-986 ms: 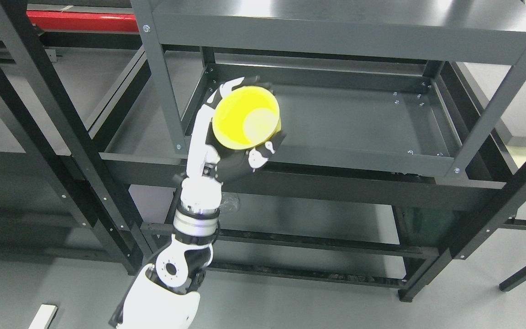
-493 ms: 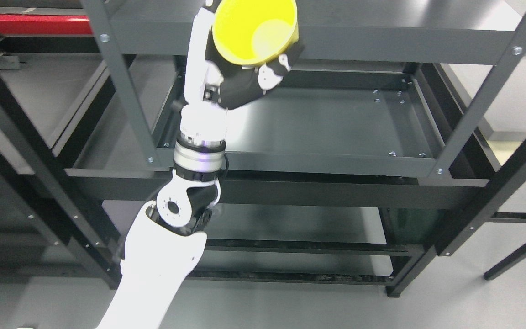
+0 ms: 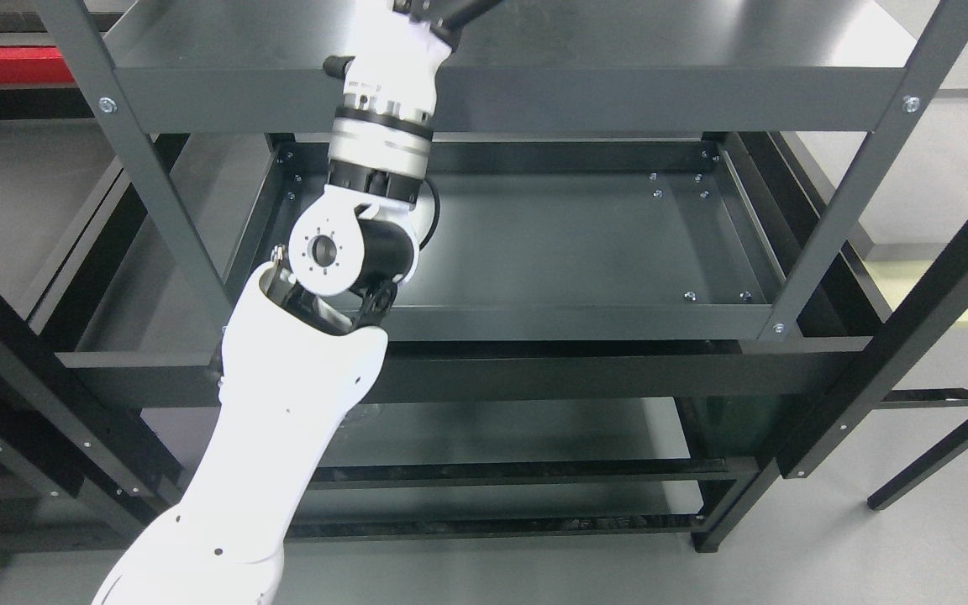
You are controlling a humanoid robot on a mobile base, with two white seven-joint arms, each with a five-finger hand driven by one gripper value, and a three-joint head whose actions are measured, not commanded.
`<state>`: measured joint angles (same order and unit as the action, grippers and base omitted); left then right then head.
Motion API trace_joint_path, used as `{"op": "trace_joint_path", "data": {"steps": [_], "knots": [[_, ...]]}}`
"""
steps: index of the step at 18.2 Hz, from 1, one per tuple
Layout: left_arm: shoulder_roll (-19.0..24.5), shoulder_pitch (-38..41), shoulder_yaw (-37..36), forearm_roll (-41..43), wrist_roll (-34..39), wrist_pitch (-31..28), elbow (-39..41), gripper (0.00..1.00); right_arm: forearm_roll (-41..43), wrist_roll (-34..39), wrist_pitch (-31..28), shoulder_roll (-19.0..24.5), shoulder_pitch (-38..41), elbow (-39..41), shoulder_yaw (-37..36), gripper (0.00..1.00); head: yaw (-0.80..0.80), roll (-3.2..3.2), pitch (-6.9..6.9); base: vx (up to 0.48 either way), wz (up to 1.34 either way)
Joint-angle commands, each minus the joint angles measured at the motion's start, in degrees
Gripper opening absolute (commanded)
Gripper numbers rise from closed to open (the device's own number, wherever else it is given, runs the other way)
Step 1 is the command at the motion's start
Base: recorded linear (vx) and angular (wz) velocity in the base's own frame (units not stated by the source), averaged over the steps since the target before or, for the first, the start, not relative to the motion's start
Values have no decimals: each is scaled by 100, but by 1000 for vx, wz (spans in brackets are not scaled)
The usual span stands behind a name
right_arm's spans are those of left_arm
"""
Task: Place yellow IKEA cup on middle right shelf
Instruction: 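Raise the left hand and reach the cup onto the upper shelf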
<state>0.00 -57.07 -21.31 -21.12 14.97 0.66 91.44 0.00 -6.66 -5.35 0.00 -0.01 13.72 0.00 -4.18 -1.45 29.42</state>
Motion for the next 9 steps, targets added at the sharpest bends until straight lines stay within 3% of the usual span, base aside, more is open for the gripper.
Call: {"op": "trace_joint_path", "data": {"steps": [1,4,9], "knots": [[100,-594,-268,-724,593,-1547,-179,0,141,-2,-2,-100,80,-1,97,99,0,0,0,88,-6],[100,-884,-548,-1515,1402,-2446,-355,0,141,-2,-2,-100,80,-1,97,99,0,0,0,103,12],[100,-1016,-769,-1904,1447,-2904,-574,1,141,-2,-2,-100,80,-1,97,99,0,0,0,91,96]]}}
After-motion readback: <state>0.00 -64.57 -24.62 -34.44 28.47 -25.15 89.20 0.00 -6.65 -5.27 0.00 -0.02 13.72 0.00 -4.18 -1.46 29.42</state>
